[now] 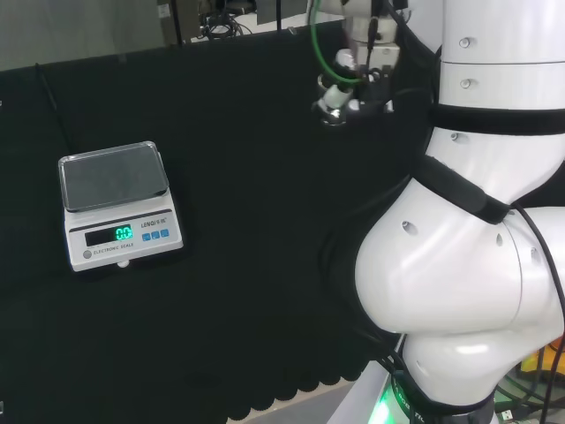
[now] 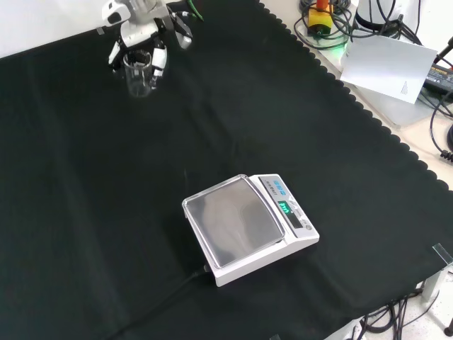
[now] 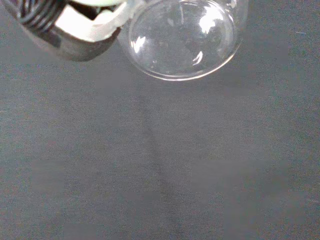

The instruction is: Put the beaker on the electronic balance.

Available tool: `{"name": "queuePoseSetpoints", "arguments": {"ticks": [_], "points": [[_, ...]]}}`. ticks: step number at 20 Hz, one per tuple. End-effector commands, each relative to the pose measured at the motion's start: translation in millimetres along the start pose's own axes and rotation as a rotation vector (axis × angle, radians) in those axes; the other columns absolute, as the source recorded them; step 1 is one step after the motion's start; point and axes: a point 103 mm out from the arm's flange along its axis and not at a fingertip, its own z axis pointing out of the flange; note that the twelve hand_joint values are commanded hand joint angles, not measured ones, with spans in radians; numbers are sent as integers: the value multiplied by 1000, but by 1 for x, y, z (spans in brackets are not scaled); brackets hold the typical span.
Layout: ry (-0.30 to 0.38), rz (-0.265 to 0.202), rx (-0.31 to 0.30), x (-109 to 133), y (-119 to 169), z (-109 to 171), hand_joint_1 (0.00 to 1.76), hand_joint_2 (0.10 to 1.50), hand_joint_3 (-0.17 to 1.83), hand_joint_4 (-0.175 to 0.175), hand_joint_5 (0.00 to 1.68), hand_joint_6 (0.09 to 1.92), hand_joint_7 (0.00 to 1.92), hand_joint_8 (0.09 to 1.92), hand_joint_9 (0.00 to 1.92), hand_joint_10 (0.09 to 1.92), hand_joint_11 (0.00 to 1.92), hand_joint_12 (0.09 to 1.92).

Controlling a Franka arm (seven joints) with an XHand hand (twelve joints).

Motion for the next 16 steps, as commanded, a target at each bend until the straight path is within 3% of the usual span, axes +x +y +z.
{"name": "queuePoseSetpoints", "arguments": {"ticks": [1,4,8,12,16], "points": [[-47,-246,36,154,-2,-1,1208,834,736,-42,817,1336,930,1426,1319,1090,1335,1016],[-72,-357,59,219,-15,6,1208,833,738,-42,817,1336,931,1426,1319,1090,1335,1016],[-86,-478,84,285,-38,15,1209,832,740,-44,816,1338,933,1424,1319,1090,1335,1016],[-95,-565,100,326,-61,23,1209,830,742,-47,814,1339,936,1421,1318,1088,1333,1015],[-95,-622,119,341,-77,31,1210,828,745,-47,815,1338,939,1418,1315,1085,1329,1012]]}}
